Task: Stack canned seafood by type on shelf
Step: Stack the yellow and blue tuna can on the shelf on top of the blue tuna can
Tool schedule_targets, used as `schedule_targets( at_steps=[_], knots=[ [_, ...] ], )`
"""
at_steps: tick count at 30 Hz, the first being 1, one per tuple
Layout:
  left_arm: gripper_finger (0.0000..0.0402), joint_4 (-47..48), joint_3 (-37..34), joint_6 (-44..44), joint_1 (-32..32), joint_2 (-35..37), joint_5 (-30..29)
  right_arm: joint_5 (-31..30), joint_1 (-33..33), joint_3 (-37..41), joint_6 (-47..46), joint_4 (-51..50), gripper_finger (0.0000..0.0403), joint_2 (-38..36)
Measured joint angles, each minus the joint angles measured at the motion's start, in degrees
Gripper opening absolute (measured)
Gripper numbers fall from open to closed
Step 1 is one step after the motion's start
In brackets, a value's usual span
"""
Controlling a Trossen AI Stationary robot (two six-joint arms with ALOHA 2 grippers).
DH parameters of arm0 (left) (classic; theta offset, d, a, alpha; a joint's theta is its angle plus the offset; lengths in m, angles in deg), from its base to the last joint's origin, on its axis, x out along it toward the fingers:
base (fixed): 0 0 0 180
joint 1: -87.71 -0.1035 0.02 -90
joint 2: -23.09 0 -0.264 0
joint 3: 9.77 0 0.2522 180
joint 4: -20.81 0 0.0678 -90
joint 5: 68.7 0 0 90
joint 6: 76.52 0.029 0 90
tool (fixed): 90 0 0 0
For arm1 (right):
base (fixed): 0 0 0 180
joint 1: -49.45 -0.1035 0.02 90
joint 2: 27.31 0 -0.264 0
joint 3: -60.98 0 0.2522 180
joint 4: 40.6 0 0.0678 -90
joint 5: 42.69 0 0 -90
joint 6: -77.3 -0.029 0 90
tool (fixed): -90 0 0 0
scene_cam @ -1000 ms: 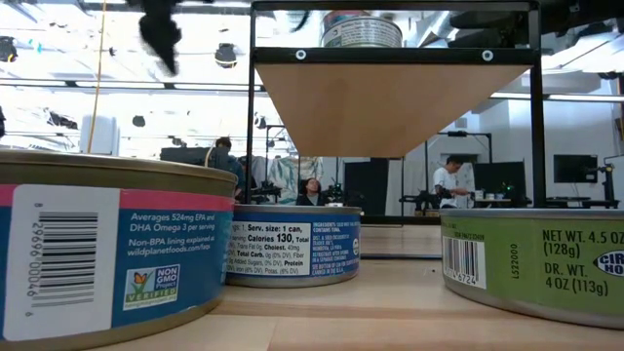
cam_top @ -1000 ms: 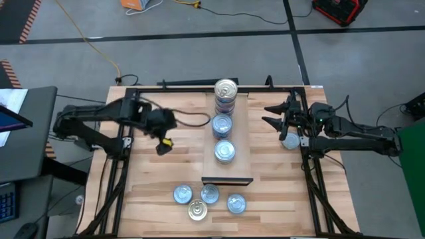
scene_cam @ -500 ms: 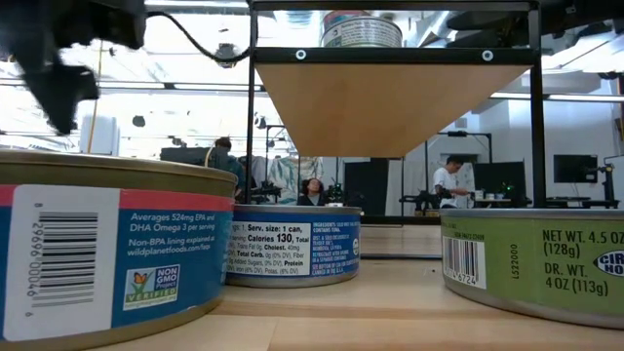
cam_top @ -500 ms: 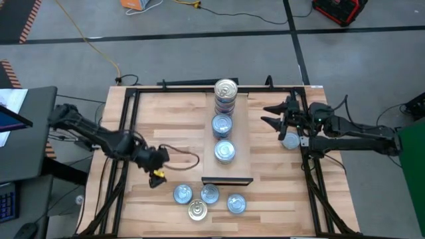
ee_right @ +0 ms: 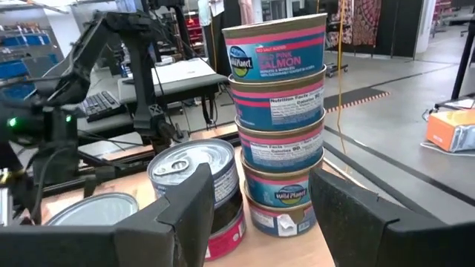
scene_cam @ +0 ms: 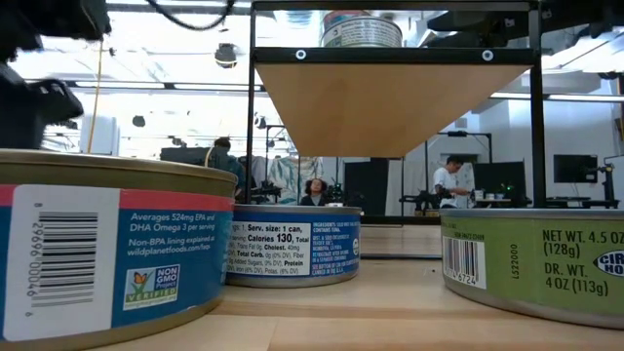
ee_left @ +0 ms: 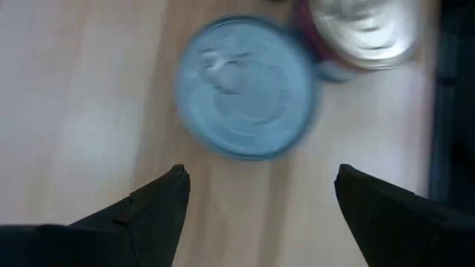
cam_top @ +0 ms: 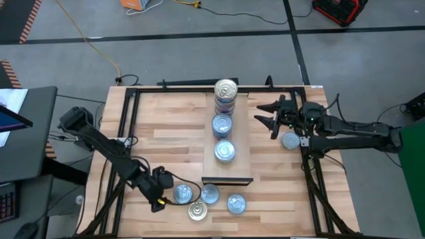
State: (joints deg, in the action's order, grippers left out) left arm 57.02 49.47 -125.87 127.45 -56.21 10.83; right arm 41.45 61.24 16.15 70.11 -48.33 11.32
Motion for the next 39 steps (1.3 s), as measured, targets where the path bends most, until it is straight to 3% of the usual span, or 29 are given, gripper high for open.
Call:
schedule_targets(
  at_steps=[9, 13, 22, 33, 39],
  knots=[
    [0.032, 1.6, 0.1, -2.5, -2.9, -6.0, -2.2, 0.0, 0.0, 0.0, 0.2, 1.4, 0.0243, 0.0],
    [0.032, 3.9, 0.0, -2.6, -3.3, -4.1, -1.7, 0.0, 0.0, 0.0, 0.2, 1.3, 0.0243, 0.0],
    [0.032, 4.2, -0.1, -4.0, -3.2, -0.6, -8.1, 0.0, 0.0, 0.0, 0.2, 1.3, 0.0243, 0.0],
    [0.032, -0.2, -5.1, -6.9, -3.2, -1.4, -4.3, 0.0, 0.0, 0.0, 0.2, 1.4, 0.0243, 0.0],
    [0.032, -1.5, -4.5, -4.9, -3.2, 0.0, -3.2, 0.0, 0.0, 0.0, 0.2, 1.7, 0.0243, 0.0]
  ],
)
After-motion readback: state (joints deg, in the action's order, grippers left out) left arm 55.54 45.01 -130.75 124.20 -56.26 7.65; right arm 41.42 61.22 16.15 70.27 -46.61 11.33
